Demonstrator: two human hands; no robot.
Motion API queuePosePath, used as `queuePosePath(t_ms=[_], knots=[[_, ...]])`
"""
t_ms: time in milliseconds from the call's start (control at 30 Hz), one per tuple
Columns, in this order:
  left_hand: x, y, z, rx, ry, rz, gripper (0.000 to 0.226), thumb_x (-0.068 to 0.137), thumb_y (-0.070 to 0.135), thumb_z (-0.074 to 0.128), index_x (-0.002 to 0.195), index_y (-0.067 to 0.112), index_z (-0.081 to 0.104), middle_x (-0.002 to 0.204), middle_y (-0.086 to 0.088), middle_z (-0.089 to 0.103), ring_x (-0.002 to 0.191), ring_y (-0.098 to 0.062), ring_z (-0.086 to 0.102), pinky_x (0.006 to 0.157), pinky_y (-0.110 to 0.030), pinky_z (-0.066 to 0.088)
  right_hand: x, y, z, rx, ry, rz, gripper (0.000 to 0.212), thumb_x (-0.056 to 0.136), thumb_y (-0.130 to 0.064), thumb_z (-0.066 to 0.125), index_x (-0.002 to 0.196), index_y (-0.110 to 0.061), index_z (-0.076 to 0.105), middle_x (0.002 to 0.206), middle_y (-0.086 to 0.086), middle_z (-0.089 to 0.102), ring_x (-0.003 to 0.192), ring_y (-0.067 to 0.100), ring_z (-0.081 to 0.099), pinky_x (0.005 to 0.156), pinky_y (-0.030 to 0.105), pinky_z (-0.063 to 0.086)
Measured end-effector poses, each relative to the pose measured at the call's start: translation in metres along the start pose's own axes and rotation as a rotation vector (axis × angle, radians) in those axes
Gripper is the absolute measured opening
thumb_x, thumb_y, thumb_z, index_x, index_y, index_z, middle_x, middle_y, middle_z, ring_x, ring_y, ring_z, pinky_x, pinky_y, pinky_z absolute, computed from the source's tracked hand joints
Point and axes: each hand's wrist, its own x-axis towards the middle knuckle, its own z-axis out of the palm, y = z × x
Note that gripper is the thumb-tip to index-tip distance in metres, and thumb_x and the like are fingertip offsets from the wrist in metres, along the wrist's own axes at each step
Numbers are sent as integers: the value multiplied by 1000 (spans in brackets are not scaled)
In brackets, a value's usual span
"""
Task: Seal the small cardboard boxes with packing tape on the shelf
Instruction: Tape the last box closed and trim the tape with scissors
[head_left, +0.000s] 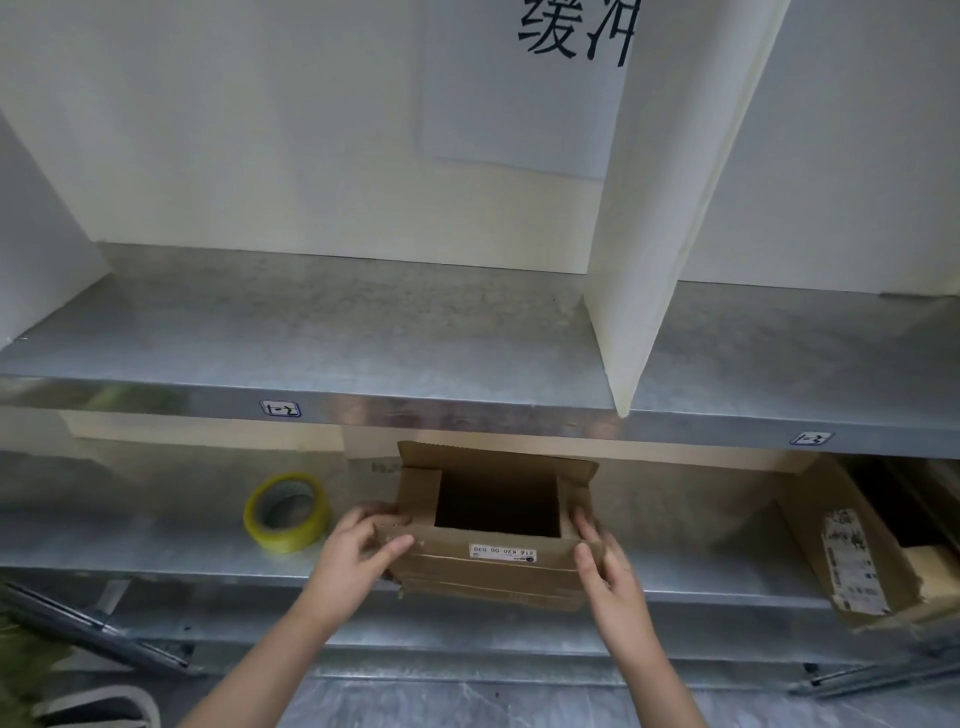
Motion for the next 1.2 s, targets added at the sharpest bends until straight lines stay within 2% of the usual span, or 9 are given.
queuePosePath(t_ms=[67,167,333,400,567,767,867,1000,1200], knots=[[5,3,0,14,7,-24,16,81,43,69,95,33,68,109,13,57,106,-9,58,86,-23,49,3,3,-1,28,-16,25,38,85,-56,52,123,-50,57,143,-15,35,136,7,31,115,38,31],[19,10,3,119,27,-74,52,78,38,78,122,30,50,115,9,53,97,-13,59,79,-25,50,14,8,-5,106,50,49,35,84,-29,74,113,-37,57,132,0,50,123,19,50,105,42,45],[46,17,-2,39,-204,-95,107,76,15,82,151,40,10,143,13,26,124,-15,41,105,-37,44,41,7,-19,2,-55,39,102,76,-21,83,145,-47,13,138,-6,34,126,13,39,103,33,42],[51,17,-3,-17,-258,-85,93,79,13,79,147,41,21,148,12,31,130,-15,39,109,-39,40,49,7,-23,-88,-97,-31,104,77,-26,82,148,-51,10,143,-11,29,131,7,33,108,34,39],[31,-5,12,208,-66,-26,47,87,28,70,130,33,53,131,7,54,114,-12,55,92,-20,42,49,21,-12,-175,-40,-82,59,83,-24,77,131,-42,46,137,-3,53,128,18,49,109,39,41],[31,-12,19,231,-124,43,62,87,40,68,142,43,38,149,26,18,133,6,22,109,-16,23,57,19,4,-220,205,-105,44,89,-23,70,131,-24,59,127,4,58,120,21,54,96,24,39],[46,-12,21,336,-195,29,65,90,37,65,147,29,36,157,19,5,137,4,12,108,-12,16,74,11,3,-265,106,-96,46,90,-28,68,135,-22,56,137,2,50,127,21,49,98,19,34],[57,-17,21,400,-243,-21,64,94,36,59,150,21,31,159,7,20,145,-10,21,111,-14,16,85,20,7,-354,-54,-77,69,87,-41,69,148,-26,39,154,-6,30,136,18,39,106,27,35],[66,-23,19,518,-251,41,53,100,37,47,150,36,28,160,13,11,147,-16,13,111,-27,29,106,21,17,-375,-79,-25,68,90,-47,63,149,-35,32,158,-13,20,133,15,43,107,31,40]])
